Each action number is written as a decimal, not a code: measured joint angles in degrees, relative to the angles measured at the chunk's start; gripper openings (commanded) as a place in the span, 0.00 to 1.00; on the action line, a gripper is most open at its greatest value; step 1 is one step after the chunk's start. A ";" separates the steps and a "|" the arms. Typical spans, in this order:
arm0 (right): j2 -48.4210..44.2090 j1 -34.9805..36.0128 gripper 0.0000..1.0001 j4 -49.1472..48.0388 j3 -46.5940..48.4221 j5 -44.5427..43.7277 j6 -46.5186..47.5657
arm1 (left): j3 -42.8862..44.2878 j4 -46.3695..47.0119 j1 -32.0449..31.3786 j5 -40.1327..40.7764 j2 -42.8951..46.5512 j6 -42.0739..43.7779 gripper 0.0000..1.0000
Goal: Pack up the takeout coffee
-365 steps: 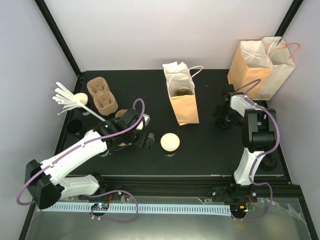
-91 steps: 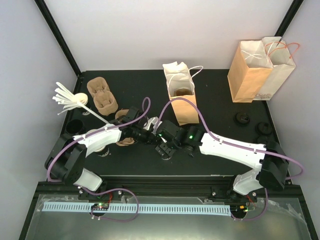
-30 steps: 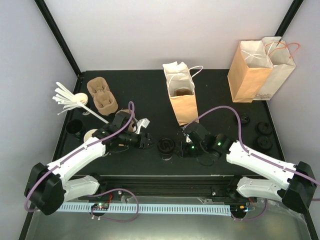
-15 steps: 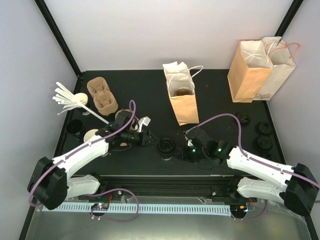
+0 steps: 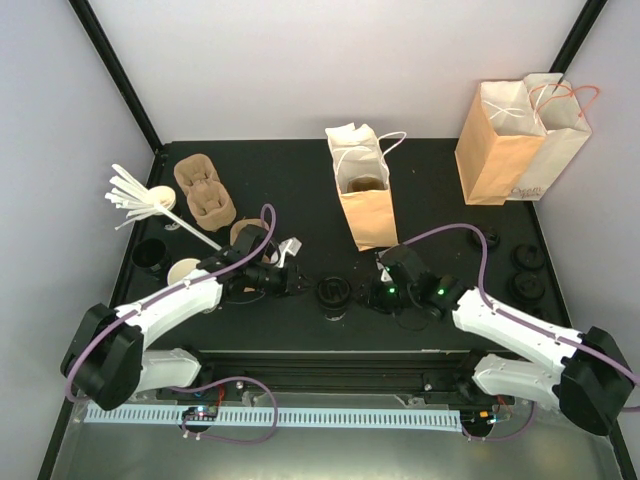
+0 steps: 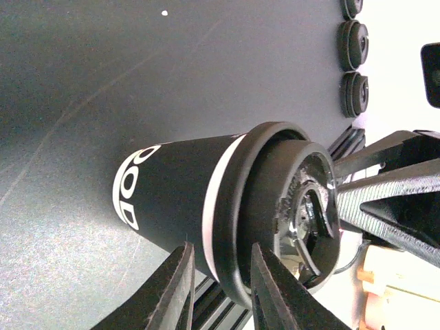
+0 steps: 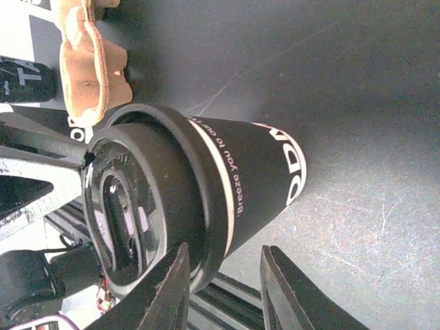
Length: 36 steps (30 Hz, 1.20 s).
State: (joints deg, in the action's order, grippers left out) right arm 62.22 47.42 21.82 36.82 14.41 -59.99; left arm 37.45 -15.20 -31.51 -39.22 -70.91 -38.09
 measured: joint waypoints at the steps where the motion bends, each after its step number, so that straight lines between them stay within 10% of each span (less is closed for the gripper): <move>1: 0.35 -0.55 0.32 0.00 0.00 0.20 0.33 | -0.20 0.09 0.00 0.09 -0.09 0.00 0.25; 36: 17.53 -5.77 0.34 2.82 14.32 0.50 17.14 | -1.97 2.43 -11.61 1.18 -0.68 -5.62 0.29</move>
State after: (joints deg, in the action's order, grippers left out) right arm 79.75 41.65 24.64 51.13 14.92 -42.85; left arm 35.48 -12.78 -43.11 -38.04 -71.59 -43.70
